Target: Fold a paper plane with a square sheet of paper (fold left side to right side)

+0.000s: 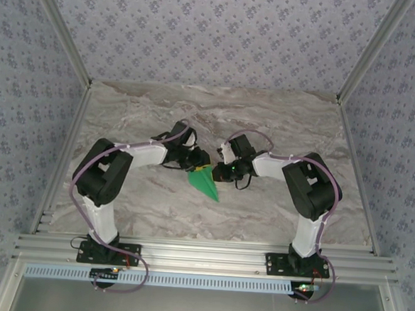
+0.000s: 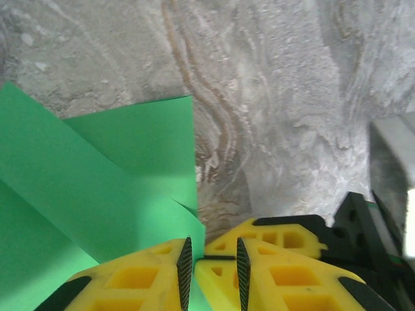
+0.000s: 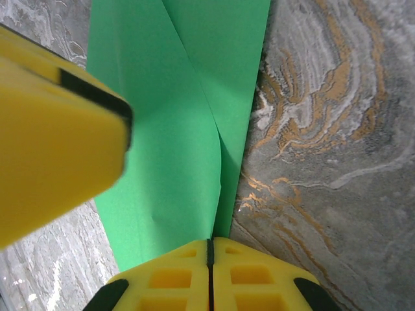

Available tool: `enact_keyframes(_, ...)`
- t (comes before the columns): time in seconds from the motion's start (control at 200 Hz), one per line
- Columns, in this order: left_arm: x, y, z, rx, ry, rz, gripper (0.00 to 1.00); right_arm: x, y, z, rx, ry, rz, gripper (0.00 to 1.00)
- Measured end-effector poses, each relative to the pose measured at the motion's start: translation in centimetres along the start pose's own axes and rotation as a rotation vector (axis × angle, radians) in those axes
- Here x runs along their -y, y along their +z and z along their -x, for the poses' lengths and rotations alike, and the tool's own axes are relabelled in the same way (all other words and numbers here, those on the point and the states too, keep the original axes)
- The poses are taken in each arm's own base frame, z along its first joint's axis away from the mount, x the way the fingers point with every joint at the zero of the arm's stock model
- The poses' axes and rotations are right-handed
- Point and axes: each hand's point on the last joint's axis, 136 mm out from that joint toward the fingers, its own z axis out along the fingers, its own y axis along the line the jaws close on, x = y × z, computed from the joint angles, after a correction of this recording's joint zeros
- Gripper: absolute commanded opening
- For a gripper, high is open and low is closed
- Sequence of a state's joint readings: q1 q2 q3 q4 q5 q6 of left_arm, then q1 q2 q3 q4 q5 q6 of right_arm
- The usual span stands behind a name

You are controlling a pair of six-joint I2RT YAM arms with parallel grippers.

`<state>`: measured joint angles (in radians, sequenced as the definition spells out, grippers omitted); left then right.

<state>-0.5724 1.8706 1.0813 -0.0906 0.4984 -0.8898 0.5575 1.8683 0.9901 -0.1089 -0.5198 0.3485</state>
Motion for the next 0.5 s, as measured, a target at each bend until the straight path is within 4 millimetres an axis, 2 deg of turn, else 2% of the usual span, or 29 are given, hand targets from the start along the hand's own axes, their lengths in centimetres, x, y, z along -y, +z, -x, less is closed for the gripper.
enact_keyframes(0.15, -1.0, 0.8, -0.3, -0.019, -0.01, 0.025, 0.27, 0.0, 0.0, 0.0, -0.003, -0.006, -0.008, 0.09)
enact_keyframes(0.5, -2.5, 1.1, -0.8, -0.022, -0.019, 0.052, 0.26, -0.1, 0.0, 0.0, -0.009, -0.022, -0.019, 0.09)
